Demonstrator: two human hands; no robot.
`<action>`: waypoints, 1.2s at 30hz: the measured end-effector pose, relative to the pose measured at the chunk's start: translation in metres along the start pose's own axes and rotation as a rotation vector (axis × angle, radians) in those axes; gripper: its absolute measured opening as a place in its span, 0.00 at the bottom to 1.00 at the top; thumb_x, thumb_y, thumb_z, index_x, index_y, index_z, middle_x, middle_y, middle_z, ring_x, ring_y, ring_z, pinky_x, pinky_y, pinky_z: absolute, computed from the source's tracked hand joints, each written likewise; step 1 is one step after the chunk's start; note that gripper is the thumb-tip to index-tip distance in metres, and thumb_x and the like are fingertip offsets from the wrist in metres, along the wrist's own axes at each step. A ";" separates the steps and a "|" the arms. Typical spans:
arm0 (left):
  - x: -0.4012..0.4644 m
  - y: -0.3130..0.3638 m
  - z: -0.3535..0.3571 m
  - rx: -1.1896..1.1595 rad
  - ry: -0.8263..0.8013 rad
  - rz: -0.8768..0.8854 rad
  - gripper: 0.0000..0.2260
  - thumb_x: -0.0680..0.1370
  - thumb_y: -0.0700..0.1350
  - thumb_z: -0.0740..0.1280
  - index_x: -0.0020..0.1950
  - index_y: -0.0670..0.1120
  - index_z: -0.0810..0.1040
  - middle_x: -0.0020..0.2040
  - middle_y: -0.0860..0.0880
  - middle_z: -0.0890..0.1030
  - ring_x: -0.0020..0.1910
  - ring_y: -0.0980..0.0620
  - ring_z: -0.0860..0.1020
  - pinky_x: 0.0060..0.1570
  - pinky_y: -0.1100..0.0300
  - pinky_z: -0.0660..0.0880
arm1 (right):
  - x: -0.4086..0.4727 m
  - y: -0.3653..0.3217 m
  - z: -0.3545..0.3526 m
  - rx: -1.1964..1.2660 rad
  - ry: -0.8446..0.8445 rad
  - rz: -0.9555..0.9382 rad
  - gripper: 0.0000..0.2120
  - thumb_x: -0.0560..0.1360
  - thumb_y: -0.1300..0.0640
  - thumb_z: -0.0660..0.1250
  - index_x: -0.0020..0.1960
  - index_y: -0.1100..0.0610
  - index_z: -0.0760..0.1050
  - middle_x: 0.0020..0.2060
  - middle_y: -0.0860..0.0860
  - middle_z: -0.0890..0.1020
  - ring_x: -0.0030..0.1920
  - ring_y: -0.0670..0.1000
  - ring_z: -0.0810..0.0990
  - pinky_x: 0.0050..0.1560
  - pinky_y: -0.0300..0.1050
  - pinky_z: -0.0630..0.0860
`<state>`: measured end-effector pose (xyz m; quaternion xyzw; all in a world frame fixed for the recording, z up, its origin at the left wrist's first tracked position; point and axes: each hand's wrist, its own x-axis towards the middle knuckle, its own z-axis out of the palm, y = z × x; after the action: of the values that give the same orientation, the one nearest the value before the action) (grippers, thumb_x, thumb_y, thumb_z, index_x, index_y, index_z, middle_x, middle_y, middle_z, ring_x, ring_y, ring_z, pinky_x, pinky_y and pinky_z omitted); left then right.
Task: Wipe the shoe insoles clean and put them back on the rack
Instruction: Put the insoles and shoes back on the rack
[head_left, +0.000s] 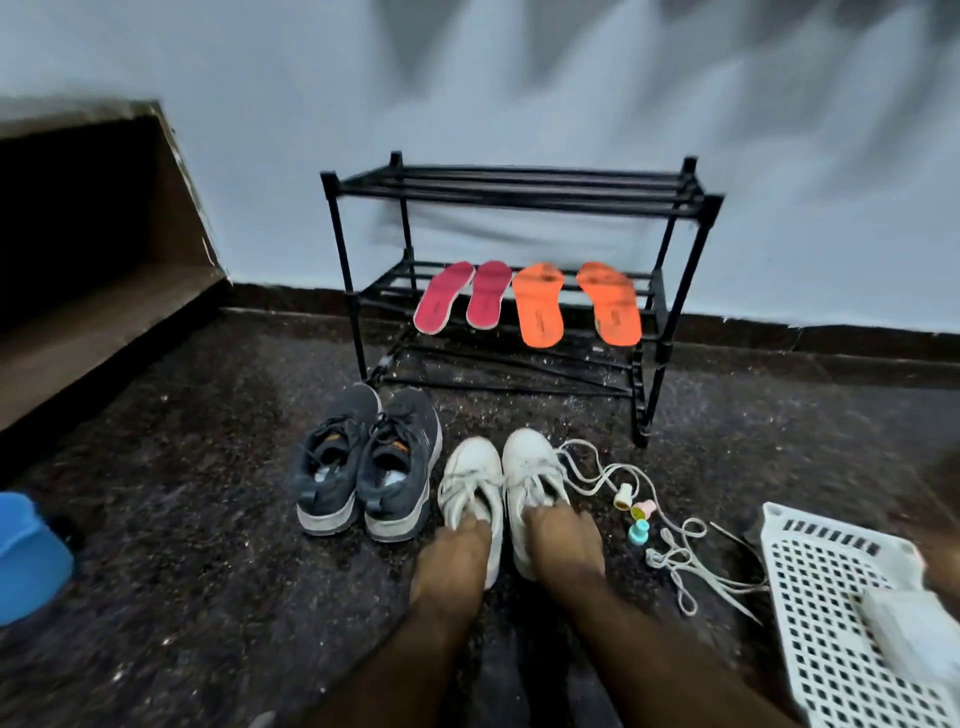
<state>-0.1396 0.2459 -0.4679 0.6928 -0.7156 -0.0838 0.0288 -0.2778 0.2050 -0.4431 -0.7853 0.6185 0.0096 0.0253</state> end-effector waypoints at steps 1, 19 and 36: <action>-0.008 0.000 -0.014 0.034 0.000 0.026 0.13 0.83 0.46 0.57 0.67 0.50 0.70 0.67 0.47 0.73 0.59 0.42 0.76 0.55 0.47 0.75 | -0.012 0.000 -0.011 -0.011 0.015 -0.016 0.12 0.77 0.56 0.60 0.59 0.51 0.76 0.55 0.50 0.82 0.62 0.52 0.77 0.60 0.48 0.71; -0.069 0.080 -0.310 0.144 0.622 0.191 0.12 0.80 0.46 0.60 0.63 0.47 0.71 0.62 0.47 0.75 0.59 0.43 0.76 0.49 0.50 0.72 | -0.086 0.014 -0.294 0.045 0.773 -0.027 0.02 0.71 0.52 0.69 0.40 0.49 0.78 0.37 0.48 0.82 0.47 0.50 0.79 0.46 0.48 0.67; 0.024 0.108 -0.365 -0.255 0.609 0.170 0.10 0.80 0.42 0.61 0.60 0.48 0.75 0.54 0.45 0.80 0.48 0.44 0.79 0.37 0.62 0.71 | -0.023 0.077 -0.346 -0.067 0.703 0.055 0.10 0.70 0.56 0.65 0.51 0.50 0.76 0.51 0.47 0.82 0.59 0.54 0.72 0.54 0.49 0.68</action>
<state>-0.1894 0.1960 -0.0929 0.6147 -0.7131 0.0408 0.3347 -0.3632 0.1917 -0.0987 -0.7240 0.6097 -0.2404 -0.2151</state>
